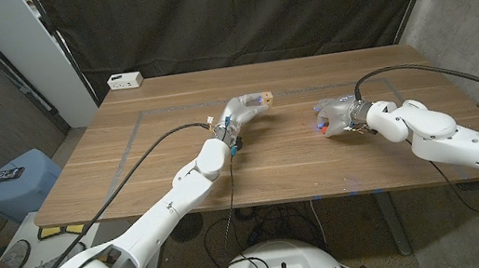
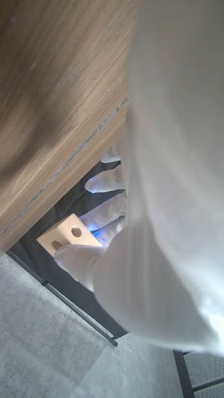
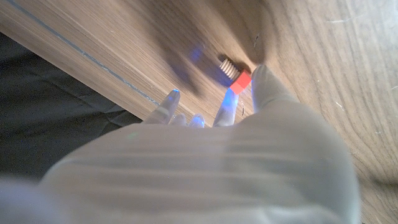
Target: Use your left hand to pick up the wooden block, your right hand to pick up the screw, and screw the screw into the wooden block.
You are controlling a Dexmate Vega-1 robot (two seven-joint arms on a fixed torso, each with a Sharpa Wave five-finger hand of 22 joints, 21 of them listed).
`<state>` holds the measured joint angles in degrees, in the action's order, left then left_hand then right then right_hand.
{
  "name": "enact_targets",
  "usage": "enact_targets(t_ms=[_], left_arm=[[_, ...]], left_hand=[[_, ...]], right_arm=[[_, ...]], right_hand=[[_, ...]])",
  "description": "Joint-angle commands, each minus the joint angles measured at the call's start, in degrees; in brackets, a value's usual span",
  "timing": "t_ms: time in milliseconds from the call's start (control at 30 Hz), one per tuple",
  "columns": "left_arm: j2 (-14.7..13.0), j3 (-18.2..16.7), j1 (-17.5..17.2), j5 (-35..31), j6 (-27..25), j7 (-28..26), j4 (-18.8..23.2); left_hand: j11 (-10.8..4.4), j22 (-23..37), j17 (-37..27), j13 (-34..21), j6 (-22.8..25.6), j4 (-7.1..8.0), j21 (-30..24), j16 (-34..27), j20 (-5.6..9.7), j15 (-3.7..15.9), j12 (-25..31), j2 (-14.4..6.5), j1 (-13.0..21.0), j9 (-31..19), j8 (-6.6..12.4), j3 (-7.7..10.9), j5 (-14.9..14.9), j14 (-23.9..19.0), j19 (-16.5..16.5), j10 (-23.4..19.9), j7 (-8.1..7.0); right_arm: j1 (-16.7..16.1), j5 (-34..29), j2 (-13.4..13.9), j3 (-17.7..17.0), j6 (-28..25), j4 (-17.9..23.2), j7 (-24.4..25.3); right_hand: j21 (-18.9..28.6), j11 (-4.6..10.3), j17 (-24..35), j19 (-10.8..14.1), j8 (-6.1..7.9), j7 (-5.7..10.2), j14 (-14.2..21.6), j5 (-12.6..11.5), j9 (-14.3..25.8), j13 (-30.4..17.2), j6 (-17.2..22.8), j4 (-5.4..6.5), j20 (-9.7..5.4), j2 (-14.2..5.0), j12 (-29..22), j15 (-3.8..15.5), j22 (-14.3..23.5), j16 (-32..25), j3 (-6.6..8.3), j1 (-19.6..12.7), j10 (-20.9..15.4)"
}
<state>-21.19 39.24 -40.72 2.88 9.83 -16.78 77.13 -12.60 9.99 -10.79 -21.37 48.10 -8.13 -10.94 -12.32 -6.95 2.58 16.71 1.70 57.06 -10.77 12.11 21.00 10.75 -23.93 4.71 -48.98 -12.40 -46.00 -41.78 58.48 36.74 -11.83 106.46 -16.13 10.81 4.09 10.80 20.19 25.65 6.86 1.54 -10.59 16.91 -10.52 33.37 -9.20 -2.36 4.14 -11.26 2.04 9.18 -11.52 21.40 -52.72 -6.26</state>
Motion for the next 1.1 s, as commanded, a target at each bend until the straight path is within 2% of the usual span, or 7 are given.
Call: enact_targets(t_ms=[33, 500, 767, 1100], left_arm=[[-0.11, -0.01, -0.02, 0.09, 0.31, 0.30, 0.04], [-0.38, -0.11, -0.53, -0.02, -0.31, 0.08, 0.99], [-0.39, -0.18, -0.78, 0.09, -0.30, 0.01, 1.14], [-0.35, -0.28, -0.71, 0.17, -0.63, -0.07, 1.02]], left_hand=[[-0.12, 0.22, -0.22, -0.34, 0.53, -0.10, -0.36, -0.21, -0.48, 5.86, -0.13, -0.53, 0.41, -0.26, 0.24, -0.16, -0.34, -0.51, 0.05, -0.10, -0.01], [-0.12, 0.22, -0.24, -0.41, 0.48, -0.03, -0.38, -0.23, -0.46, 5.85, -0.29, -0.74, 0.34, -0.27, 0.17, -0.32, -0.37, -0.53, 0.09, -0.14, 0.04], [-0.12, 0.22, -0.23, -0.46, 0.49, -0.05, -0.37, -0.23, -0.45, 5.88, -0.39, -0.80, 0.34, -0.27, 0.15, -0.43, -0.39, -0.54, 0.07, -0.16, 0.05], [-0.12, 0.23, -0.22, -0.52, 0.55, -0.08, -0.37, -0.22, -0.47, 5.80, -0.52, -0.91, 0.37, -0.27, 0.14, -0.56, -0.40, -0.53, 0.07, -0.21, 0.14]], right_arm=[[0.29, -0.21, -0.01, 0.17, 0.31, -0.35, -0.07], [0.32, -0.19, -0.31, 0.28, 0.51, -0.93, 0.55], [0.82, -0.41, -0.44, 0.53, 1.39, -1.75, 1.09], [1.58, -0.67, -0.72, 0.91, 2.50, -2.90, 1.39]], right_hand=[[0.10, 0.14, 0.27, 0.45, 0.54, 0.20, 0.78, 0.05, 0.25, -0.33, 0.27, -0.06, -0.07, 0.13, -0.18, 2.23, 0.29, -0.15, 0.54, -0.42, -0.54], [0.15, 0.32, 0.29, 0.97, 1.42, 0.15, 1.29, 0.00, 0.64, -0.35, 1.22, -0.07, -0.44, 0.03, -0.29, 2.42, 0.29, -0.20, 0.92, -0.72, -1.26], [0.15, 0.51, 0.32, 1.25, 2.01, 0.13, 1.68, -0.04, 0.92, -0.37, 1.81, -0.04, -1.18, -0.06, -0.40, 2.58, 0.29, -0.26, 1.16, -0.85, -1.91], [0.19, 0.73, 0.35, 1.84, 3.20, 0.02, 2.34, -0.14, 1.38, -0.38, 3.29, -0.05, -1.60, -0.30, -0.48, 2.96, 0.28, -0.33, 1.60, -1.22, -2.72]])
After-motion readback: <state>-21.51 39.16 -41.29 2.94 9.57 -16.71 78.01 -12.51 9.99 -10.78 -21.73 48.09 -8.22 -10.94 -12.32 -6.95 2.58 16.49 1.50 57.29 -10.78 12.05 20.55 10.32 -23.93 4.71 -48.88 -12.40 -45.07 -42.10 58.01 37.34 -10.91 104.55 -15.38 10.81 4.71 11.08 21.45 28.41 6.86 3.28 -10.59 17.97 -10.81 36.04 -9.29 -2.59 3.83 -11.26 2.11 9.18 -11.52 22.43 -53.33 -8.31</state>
